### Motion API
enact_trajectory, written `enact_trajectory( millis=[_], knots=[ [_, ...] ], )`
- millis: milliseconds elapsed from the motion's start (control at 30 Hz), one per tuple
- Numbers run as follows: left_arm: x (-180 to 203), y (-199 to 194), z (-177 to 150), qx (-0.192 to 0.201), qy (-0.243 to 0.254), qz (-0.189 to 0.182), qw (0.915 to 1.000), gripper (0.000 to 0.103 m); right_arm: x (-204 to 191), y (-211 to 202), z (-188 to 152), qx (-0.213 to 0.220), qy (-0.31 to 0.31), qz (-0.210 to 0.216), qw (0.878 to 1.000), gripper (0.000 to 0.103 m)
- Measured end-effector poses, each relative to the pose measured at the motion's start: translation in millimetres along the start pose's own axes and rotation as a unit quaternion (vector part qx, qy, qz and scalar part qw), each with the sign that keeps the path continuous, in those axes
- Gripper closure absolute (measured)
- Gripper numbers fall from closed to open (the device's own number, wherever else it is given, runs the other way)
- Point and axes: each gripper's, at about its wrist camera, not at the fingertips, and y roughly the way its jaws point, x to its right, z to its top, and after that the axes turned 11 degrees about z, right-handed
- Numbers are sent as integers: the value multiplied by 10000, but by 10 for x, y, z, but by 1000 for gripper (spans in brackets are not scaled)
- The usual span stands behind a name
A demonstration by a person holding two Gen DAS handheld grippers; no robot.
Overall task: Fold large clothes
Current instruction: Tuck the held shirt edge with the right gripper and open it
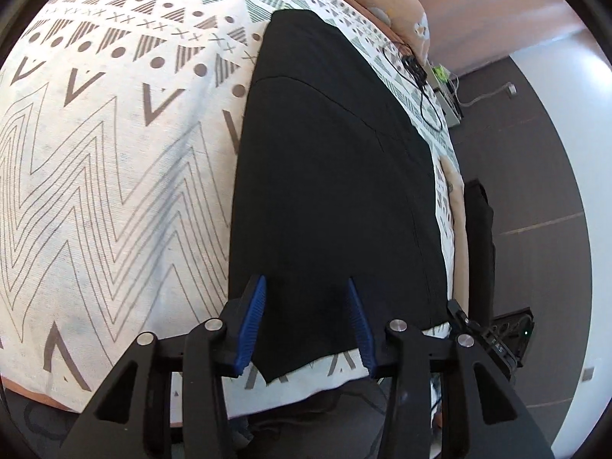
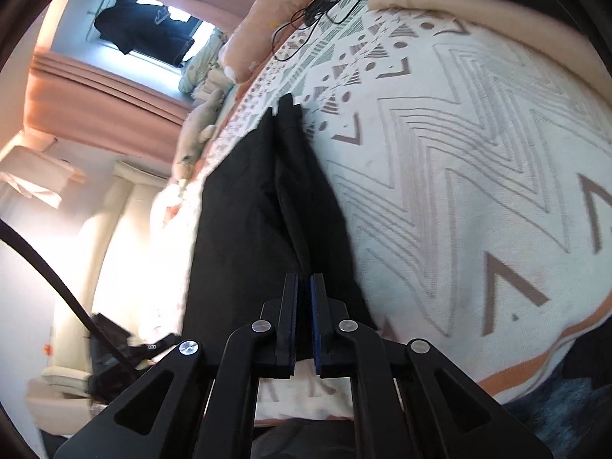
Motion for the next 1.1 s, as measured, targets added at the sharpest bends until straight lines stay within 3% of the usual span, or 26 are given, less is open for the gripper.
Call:
enact_trajectory(
  millis=[67, 133, 200, 233, 433, 467, 500, 600, 733, 933, 1033, 1067, 1100],
  knots=[
    [-44, 21, 15, 16, -116, -39, 9999, 60, 1, 32, 48, -78, 71, 75, 9999, 97],
    [-78, 70, 23, -31, -204, -35, 9998, 60, -1, 76, 65, -126, 63, -1, 9999, 80],
    [-103, 105, 24, -48, -231, -29, 9997, 60, -4, 162, 57, -198, 150, 131, 9996, 27],
    [-111, 111, 25, -40, -241, -26, 9997, 60, -12, 192, 49, -216, 177, 199, 9994, 25],
    [-123, 157, 54, -24, -240, 67, 9997, 57, -72, 472, 36, -325, 143, 185, 9992, 25],
    [-124, 167, 55, -10, -241, 144, 9996, 56, -44, 497, 41, -285, 210, 155, 9993, 35],
    [-128, 178, 48, -10, -253, 155, 9996, 56, -8, 513, 48, -263, 303, 168, 9991, 64],
    [-115, 167, 26, 30, -243, 161, 9996, 56, 15, 463, 52, -240, 306, 240, 9990, 93],
    [-38, 129, -5, -51, -168, 17, 9998, 56, 12, 326, 4, -89, 152, 236, 9996, 96],
    [69, 74, -33, -46, 13, -69, 10000, 56, 293, 243, -67, -150, 629, 354, 9973, 93],
    [22, 79, -4, -38, -39, -166, 9998, 56, 371, 194, -61, -221, 789, 524, 9953, 87],
    [-3, 79, 21, -28, -66, -293, 9995, 56, 367, 170, -42, -249, 770, 493, 9955, 80],
    [-17, 78, 41, -30, -74, -355, 9993, 56, 354, 150, -15, -273, 731, 392, 9962, 66]
  ],
)
